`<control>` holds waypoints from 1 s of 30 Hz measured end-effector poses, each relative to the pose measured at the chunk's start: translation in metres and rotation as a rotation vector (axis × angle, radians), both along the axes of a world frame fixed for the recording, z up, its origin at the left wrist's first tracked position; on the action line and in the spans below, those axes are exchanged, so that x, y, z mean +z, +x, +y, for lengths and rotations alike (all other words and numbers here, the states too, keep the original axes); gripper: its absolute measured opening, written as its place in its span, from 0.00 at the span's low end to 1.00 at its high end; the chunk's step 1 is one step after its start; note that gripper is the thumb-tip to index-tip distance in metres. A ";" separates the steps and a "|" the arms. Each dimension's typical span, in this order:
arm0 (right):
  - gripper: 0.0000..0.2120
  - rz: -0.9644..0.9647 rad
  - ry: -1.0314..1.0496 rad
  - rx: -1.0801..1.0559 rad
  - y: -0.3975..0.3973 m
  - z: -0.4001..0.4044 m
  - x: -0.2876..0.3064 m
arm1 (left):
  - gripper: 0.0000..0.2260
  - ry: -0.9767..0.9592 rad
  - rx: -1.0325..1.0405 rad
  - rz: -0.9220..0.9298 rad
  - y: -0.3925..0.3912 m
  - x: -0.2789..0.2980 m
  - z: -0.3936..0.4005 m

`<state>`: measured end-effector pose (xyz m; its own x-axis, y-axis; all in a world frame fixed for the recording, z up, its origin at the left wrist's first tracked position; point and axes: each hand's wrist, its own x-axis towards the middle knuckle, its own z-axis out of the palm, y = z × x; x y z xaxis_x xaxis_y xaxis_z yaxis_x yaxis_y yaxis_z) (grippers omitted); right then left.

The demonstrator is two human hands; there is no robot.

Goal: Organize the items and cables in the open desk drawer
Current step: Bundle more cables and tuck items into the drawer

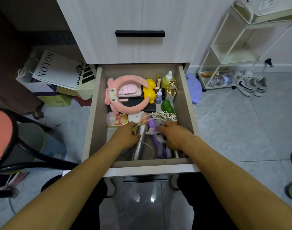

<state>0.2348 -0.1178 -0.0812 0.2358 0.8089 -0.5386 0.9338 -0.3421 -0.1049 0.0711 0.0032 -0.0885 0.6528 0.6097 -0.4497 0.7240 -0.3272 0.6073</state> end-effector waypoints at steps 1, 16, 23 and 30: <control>0.27 -0.012 -0.002 -0.022 -0.001 0.002 0.000 | 0.19 0.001 -0.021 0.008 0.002 -0.001 0.000; 0.11 0.605 0.354 -0.500 -0.012 -0.020 0.019 | 0.23 0.099 -0.021 -0.145 -0.006 0.012 0.002; 0.11 0.559 0.261 -0.348 -0.014 -0.024 0.020 | 0.20 0.227 -0.370 -0.406 -0.002 0.019 -0.011; 0.10 0.665 0.322 -0.395 -0.009 -0.023 0.028 | 0.25 0.095 -0.149 -0.458 0.009 0.016 -0.014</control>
